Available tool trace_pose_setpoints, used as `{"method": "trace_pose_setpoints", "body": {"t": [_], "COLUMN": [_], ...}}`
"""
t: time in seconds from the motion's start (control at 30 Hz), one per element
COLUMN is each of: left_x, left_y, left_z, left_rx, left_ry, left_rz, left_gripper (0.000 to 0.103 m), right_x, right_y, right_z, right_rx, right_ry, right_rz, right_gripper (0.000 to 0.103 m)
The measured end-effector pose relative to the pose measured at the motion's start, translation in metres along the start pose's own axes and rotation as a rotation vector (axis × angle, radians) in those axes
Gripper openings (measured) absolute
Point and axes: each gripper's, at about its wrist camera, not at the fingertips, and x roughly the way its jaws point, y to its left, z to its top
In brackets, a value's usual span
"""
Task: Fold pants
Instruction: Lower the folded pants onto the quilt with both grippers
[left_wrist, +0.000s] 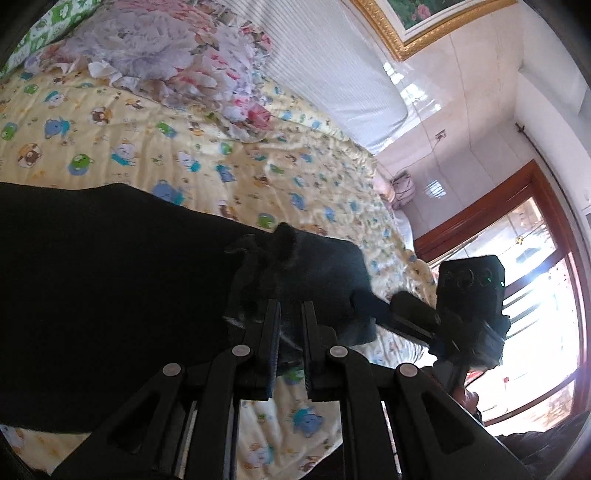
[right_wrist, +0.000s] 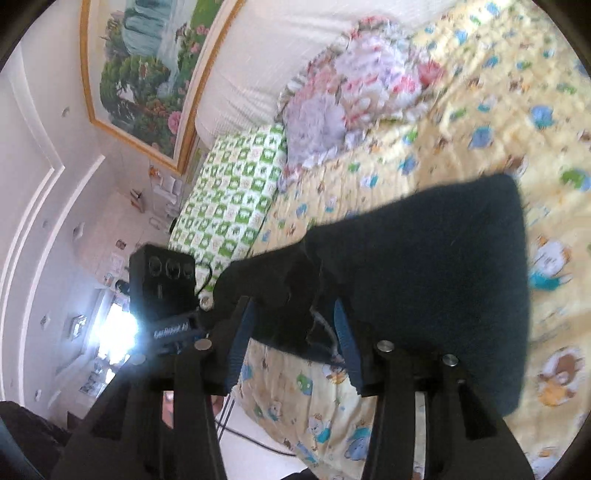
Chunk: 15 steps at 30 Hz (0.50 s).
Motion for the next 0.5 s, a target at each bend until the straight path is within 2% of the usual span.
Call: {"method": "trace_pose_setpoints", "body": {"t": [0.17, 0.33, 0.5], "left_x": [0.016, 0.034, 0.048], "left_y": [-0.008, 0.000, 0.009], "left_z": [-0.003, -0.012, -0.020], "left_rx": [-0.005, -0.051, -0.084], "left_ry": [0.016, 0.038, 0.056], "left_rz": [0.023, 0.046, 0.064], "left_gripper": [0.010, 0.014, 0.014], "right_x": [-0.002, 0.015, 0.033], "right_y": [-0.011, -0.018, -0.027], "right_z": [0.020, 0.036, 0.035], "right_rx": [0.024, 0.034, 0.030], "right_ry": [-0.022, 0.007, 0.068], "right_rz": [-0.056, -0.078, -0.147], "right_gripper": [0.047, 0.047, 0.046]}}
